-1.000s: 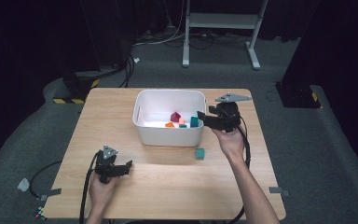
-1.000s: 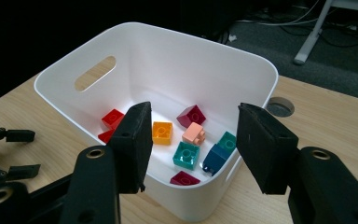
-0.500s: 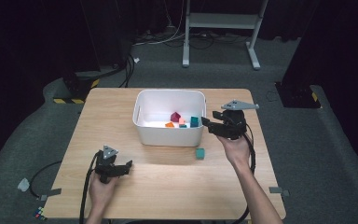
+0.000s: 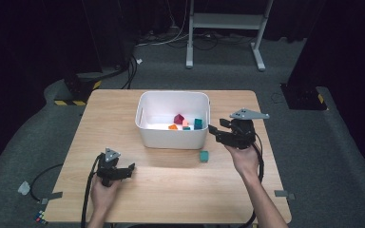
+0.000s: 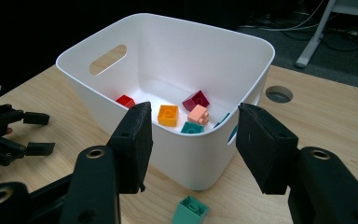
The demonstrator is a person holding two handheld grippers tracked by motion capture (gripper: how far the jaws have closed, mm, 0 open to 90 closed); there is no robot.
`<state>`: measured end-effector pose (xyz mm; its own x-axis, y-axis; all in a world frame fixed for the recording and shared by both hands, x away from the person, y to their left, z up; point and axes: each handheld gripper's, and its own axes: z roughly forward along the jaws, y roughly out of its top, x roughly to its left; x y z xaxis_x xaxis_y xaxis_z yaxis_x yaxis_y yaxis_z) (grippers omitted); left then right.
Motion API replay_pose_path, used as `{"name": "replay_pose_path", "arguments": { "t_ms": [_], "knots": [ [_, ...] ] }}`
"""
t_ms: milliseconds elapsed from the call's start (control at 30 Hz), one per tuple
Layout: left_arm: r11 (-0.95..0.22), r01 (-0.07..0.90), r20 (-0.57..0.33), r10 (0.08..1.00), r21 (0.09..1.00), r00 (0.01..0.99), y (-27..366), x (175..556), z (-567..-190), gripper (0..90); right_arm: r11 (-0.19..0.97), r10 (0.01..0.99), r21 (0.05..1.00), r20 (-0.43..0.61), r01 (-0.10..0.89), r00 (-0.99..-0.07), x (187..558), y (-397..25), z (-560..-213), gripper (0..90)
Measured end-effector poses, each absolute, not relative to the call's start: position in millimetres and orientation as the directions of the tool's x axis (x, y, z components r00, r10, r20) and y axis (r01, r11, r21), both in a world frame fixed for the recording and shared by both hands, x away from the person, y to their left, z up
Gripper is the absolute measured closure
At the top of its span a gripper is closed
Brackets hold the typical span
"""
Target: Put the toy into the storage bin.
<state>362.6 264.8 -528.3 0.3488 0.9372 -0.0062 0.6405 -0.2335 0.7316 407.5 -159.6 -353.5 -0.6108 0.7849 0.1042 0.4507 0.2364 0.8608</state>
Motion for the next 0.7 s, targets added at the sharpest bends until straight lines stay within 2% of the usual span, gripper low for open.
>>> {"name": "replay_pose_path", "arguments": {
  "t_ms": [700],
  "knots": [
    [-0.235,0.641,-0.005,0.937,0.731,0.350,265.0,362.6,-528.3,14.6,0.222,0.784,0.853,0.131,0.472,-0.606,392.8,-166.8,-379.6,45.2]
  ]
}}
